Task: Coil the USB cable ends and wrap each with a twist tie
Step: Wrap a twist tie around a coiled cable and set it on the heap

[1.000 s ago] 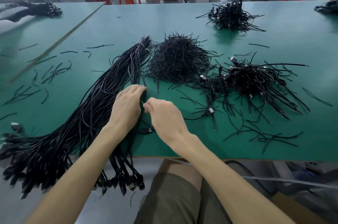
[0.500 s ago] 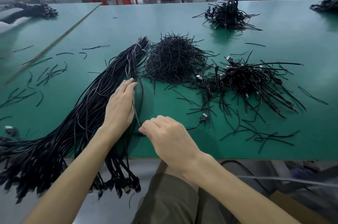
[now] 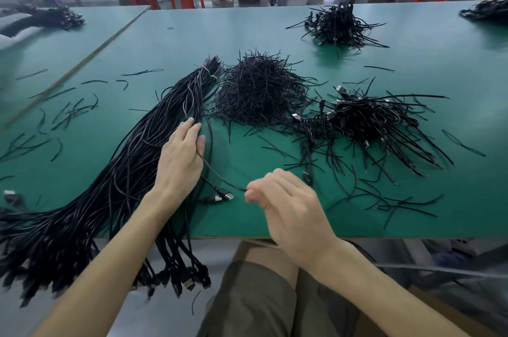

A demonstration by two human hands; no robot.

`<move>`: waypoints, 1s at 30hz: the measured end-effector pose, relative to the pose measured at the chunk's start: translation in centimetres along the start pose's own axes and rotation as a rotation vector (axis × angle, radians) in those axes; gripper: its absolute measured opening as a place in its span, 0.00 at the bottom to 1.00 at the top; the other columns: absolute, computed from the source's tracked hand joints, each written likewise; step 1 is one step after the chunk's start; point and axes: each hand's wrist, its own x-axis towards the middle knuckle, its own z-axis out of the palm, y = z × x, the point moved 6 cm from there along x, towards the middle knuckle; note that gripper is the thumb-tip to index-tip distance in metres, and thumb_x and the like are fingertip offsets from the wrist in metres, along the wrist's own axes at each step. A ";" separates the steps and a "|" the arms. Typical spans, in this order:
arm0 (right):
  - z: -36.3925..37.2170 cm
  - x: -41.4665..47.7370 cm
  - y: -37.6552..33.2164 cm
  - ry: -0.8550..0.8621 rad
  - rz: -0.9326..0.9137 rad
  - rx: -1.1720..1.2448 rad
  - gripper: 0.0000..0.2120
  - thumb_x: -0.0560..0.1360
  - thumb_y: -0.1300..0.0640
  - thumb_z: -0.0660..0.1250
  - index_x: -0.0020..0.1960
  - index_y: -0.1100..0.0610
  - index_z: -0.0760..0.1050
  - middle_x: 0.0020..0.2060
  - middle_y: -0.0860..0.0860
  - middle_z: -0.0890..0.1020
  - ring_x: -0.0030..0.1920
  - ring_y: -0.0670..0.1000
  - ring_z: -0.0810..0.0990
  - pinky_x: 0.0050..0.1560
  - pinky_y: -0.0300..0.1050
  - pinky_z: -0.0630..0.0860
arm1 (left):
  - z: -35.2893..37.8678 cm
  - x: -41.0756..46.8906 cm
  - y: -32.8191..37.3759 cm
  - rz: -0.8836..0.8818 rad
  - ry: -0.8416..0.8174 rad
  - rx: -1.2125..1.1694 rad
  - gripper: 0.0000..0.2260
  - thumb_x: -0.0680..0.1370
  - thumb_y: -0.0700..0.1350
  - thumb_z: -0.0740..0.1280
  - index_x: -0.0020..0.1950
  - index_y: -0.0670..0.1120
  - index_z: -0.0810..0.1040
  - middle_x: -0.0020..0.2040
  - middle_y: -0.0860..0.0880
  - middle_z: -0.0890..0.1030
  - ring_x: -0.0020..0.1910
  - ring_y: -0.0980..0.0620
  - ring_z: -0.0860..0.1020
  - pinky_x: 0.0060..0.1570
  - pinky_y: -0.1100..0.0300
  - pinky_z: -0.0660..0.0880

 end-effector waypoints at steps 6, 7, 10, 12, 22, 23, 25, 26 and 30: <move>-1.5 2.1 1.5 0.188 0.455 0.421 0.15 0.85 0.58 0.59 0.43 0.59 0.78 0.29 0.44 0.71 0.28 0.43 0.64 0.32 0.35 0.61 | -0.4 -0.3 0.0 -0.019 0.042 -0.002 0.21 0.87 0.46 0.56 0.76 0.35 0.66 0.77 0.39 0.67 0.76 0.41 0.65 0.76 0.46 0.63; -1.8 2.5 1.6 0.232 0.495 0.475 0.15 0.85 0.57 0.59 0.42 0.58 0.77 0.28 0.44 0.70 0.28 0.45 0.63 0.31 0.37 0.60 | -0.5 -0.3 0.0 -0.019 0.055 0.001 0.21 0.87 0.45 0.56 0.75 0.34 0.67 0.76 0.39 0.68 0.76 0.41 0.66 0.76 0.46 0.63; -2.5 4.1 1.9 0.313 0.578 0.625 0.16 0.85 0.57 0.59 0.41 0.58 0.77 0.27 0.48 0.68 0.30 0.47 0.62 0.31 0.39 0.60 | -0.8 -0.5 0.0 -0.021 0.110 -0.040 0.21 0.86 0.46 0.58 0.76 0.34 0.66 0.74 0.37 0.69 0.74 0.40 0.67 0.75 0.47 0.63; -2.5 4.9 2.9 0.373 0.716 0.797 0.16 0.85 0.56 0.58 0.41 0.58 0.76 0.27 0.47 0.66 0.29 0.46 0.60 0.31 0.38 0.59 | -1.4 -0.6 0.4 0.011 0.173 -0.083 0.22 0.85 0.46 0.61 0.75 0.36 0.65 0.72 0.38 0.70 0.72 0.40 0.68 0.74 0.46 0.64; 0.5 7.6 7.0 0.604 1.064 1.517 0.17 0.87 0.60 0.54 0.42 0.58 0.73 0.25 0.47 0.65 0.24 0.45 0.57 0.26 0.37 0.59 | -2.5 -2.6 3.5 0.491 0.322 -0.049 0.12 0.86 0.48 0.59 0.50 0.43 0.77 0.48 0.49 0.76 0.48 0.48 0.72 0.52 0.57 0.62; 0.9 7.5 7.4 0.622 1.086 1.555 0.17 0.87 0.61 0.52 0.42 0.58 0.72 0.24 0.47 0.65 0.24 0.45 0.57 0.25 0.37 0.59 | -2.3 -2.7 3.8 0.526 0.289 -0.042 0.14 0.87 0.47 0.57 0.48 0.43 0.79 0.47 0.49 0.77 0.47 0.47 0.73 0.53 0.56 0.63; 1.4 7.1 8.3 0.665 1.119 1.621 0.19 0.87 0.63 0.50 0.41 0.57 0.72 0.24 0.47 0.64 0.23 0.45 0.57 0.25 0.37 0.59 | -2.1 -2.8 4.1 0.553 0.267 -0.039 0.18 0.87 0.47 0.56 0.45 0.43 0.80 0.46 0.49 0.77 0.47 0.46 0.74 0.54 0.55 0.64; 1.5 6.8 8.7 0.694 1.133 1.648 0.19 0.87 0.63 0.49 0.41 0.57 0.71 0.24 0.47 0.64 0.23 0.45 0.57 0.26 0.37 0.59 | -2.2 -2.9 4.2 0.549 0.262 -0.051 0.19 0.87 0.48 0.55 0.44 0.43 0.80 0.46 0.50 0.77 0.47 0.47 0.74 0.54 0.55 0.64; 1.6 6.2 9.9 0.805 1.176 1.727 0.21 0.87 0.64 0.48 0.39 0.56 0.70 0.24 0.47 0.65 0.23 0.45 0.57 0.27 0.37 0.59 | -2.3 -3.1 4.5 0.579 0.191 -0.080 0.17 0.86 0.51 0.57 0.50 0.45 0.82 0.49 0.52 0.77 0.50 0.50 0.74 0.57 0.61 0.61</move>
